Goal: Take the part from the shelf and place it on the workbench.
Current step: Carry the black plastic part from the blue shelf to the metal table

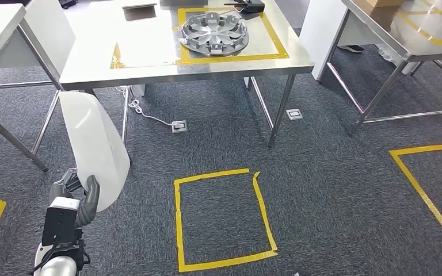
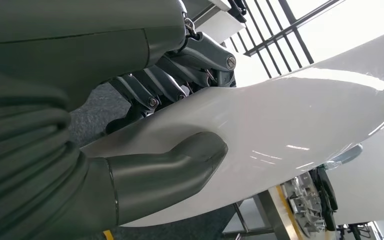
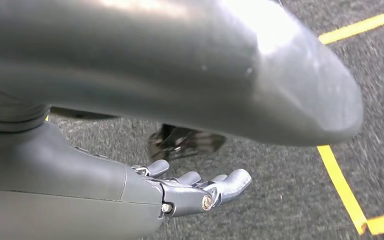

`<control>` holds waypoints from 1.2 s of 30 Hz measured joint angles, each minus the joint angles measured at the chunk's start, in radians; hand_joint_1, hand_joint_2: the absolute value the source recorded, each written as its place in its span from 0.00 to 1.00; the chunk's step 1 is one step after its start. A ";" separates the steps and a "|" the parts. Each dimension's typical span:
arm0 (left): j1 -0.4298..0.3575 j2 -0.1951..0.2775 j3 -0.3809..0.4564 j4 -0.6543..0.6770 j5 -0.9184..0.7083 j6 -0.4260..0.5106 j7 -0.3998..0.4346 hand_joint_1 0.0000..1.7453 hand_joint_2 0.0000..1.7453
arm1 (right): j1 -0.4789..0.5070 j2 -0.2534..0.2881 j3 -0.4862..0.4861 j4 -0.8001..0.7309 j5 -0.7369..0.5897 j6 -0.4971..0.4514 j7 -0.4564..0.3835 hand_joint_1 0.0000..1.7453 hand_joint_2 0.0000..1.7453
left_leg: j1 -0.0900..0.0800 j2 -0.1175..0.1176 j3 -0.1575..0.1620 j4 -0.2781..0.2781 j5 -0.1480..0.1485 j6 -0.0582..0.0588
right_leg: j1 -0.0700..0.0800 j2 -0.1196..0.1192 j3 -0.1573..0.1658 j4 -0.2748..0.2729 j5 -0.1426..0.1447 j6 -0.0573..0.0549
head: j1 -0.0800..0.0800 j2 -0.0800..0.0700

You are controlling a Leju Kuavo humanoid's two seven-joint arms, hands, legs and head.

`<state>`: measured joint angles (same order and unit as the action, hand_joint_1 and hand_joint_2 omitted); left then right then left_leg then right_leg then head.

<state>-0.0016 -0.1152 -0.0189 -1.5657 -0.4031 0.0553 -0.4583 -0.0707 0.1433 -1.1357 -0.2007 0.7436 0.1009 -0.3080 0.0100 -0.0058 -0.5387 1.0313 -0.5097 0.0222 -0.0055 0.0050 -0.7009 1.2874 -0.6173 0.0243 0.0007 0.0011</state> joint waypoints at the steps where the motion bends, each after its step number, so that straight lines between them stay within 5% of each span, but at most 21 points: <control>1: 0.001 -0.001 0.000 0.000 -0.001 0.000 0.000 1.00 1.00 | 0.001 0.000 -0.002 0.000 0.000 0.000 0.000 0.00 0.00 | 0.000 0.001 0.013 0.000 -0.010 -0.001 | 0.000 -0.002 0.004 -0.046 0.033 -0.003 | 0.001 0.000; 3: 0.001 -0.004 0.001 -0.002 -0.002 0.000 0.000 1.00 1.00 | 0.002 -0.001 -0.004 0.000 -0.001 -0.001 0.000 0.00 0.00 | -0.001 0.007 0.036 0.000 -0.030 -0.006 | 0.004 -0.020 0.033 -0.173 0.130 -0.015 | 0.002 0.000; 5: 0.003 -0.006 0.002 -0.005 -0.003 0.000 0.001 1.00 1.00 | -0.001 -0.001 -0.008 0.000 0.000 0.000 0.000 0.00 0.00 | -0.005 0.014 0.053 -0.003 -0.049 -0.018 | 0.010 -0.036 0.052 -0.241 0.176 -0.024 | 0.003 0.000; 9: 0.003 -0.007 0.003 -0.014 -0.005 0.000 0.003 1.00 1.00 | -0.002 -0.001 -0.012 0.000 0.000 0.000 0.000 0.00 0.00 | -0.005 0.018 0.077 0.026 -0.052 -0.048 | 0.006 -0.019 0.091 -0.262 0.171 -0.050 | 0.002 0.000; 11: 0.002 -0.006 0.003 -0.017 -0.005 0.000 0.003 1.00 1.00 | -0.001 -0.001 -0.012 0.000 -0.001 -0.002 0.000 0.00 0.00 | -0.003 0.012 0.030 0.112 -0.087 -0.054 | 0.004 -0.014 0.110 -0.265 0.163 -0.060 | -0.002 0.000; 13: 0.005 -0.006 0.003 -0.019 -0.006 0.000 0.004 1.00 1.00 | -0.001 -0.001 -0.012 0.000 -0.003 -0.002 0.000 0.00 0.00 | -0.002 0.010 -0.054 0.225 -0.142 -0.058 | 0.005 -0.008 0.122 -0.265 0.150 -0.063 | -0.005 0.000; 15: 0.009 -0.006 0.003 -0.019 -0.006 0.000 0.004 1.00 1.00 | 0.000 -0.001 -0.012 0.000 -0.005 -0.002 0.000 0.00 0.00 | -0.001 0.009 -0.105 0.256 -0.156 -0.060 | 0.006 -0.004 0.139 -0.265 0.134 -0.062 | -0.005 0.000; 16: 0.009 -0.006 0.003 -0.019 -0.006 0.000 0.004 1.00 1.00 | 0.001 0.000 -0.012 0.000 -0.005 -0.002 0.000 0.00 0.00 | -0.001 0.010 -0.109 0.226 -0.129 -0.060 | 0.007 -0.002 0.151 -0.265 0.125 -0.061 | -0.005 0.000; 18: 0.010 -0.005 0.003 -0.021 -0.007 0.000 0.004 1.00 1.00 | 0.001 0.000 -0.013 0.000 -0.005 -0.003 0.000 0.00 0.00 | -0.002 0.009 -0.090 0.104 -0.021 -0.053 | 0.007 0.000 0.176 -0.263 0.104 -0.056 | -0.006 0.000; 20: 0.010 -0.005 0.003 -0.022 -0.007 0.000 0.005 1.00 1.00 | 0.000 0.000 -0.013 0.000 -0.005 -0.003 -0.001 0.00 0.00 | -0.006 0.009 -0.077 0.026 0.040 -0.041 | 0.009 0.001 0.185 -0.261 0.088 -0.046 | -0.005 0.000; 24: 0.013 -0.007 0.006 -0.028 -0.008 0.000 0.006 1.00 1.00 | -0.004 -0.001 -0.013 0.000 -0.002 -0.004 -0.002 0.00 0.00 | -0.005 0.006 -0.061 0.007 0.043 -0.015 | 0.010 0.000 0.192 -0.258 0.066 -0.021 | -0.003 0.000; 26: 0.013 -0.009 0.008 -0.032 -0.009 0.000 0.005 1.00 1.00 | -0.005 -0.002 -0.013 0.000 0.001 -0.003 -0.001 0.00 0.00 | 0.000 0.006 -0.042 -0.005 0.037 -0.004 | 0.007 -0.001 0.157 -0.187 0.037 -0.009 | 0.003 0.000; 29: 0.016 -0.010 0.011 -0.032 -0.009 0.000 0.006 1.00 1.00 | -0.003 -0.001 -0.013 0.000 0.004 -0.002 0.004 0.00 0.00 | 0.000 0.005 -0.021 -0.007 0.016 0.001 | 0.000 -0.001 0.026 0.000 -0.004 0.002 | 0.009 0.000; 31: 0.018 -0.011 0.013 -0.032 -0.009 0.000 0.006 1.00 1.00 | -0.001 -0.001 -0.013 0.000 0.004 -0.003 0.009 0.00 0.00 | 0.000 0.002 0.000 -0.007 -0.001 -0.001 | -0.003 -0.001 -0.010 -0.001 0.049 0.003 | 0.009 0.000; 34: 0.016 -0.014 0.015 -0.032 -0.009 0.000 0.006 1.00 1.00 | 0.000 -0.001 -0.013 0.000 0.004 -0.003 0.014 0.00 0.00 | -0.001 -0.001 0.036 -0.008 -0.032 -0.010 | -0.001 -0.002 0.044 -0.186 0.183 -0.005 | 0.010 0.000; 36: 0.013 -0.015 0.016 -0.031 -0.010 0.000 0.005 1.00 1.00 | -0.003 -0.001 -0.014 0.000 0.003 -0.002 0.014 0.00 0.00 | -0.003 -0.001 0.044 -0.012 -0.045 -0.022 | 0.005 -0.002 0.072 -0.243 0.187 -0.016 | 0.009 0.000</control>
<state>0.0113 -0.1304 -0.0031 -1.5969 -0.4129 0.0553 -0.4529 -0.0736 0.1419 -1.1496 -0.2007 0.7468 0.0989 -0.2939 0.0069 -0.0068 -0.4945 1.0189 -0.5551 0.0000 -0.0001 0.0027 -0.6292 1.0446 -0.4306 0.0086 0.0097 0.0011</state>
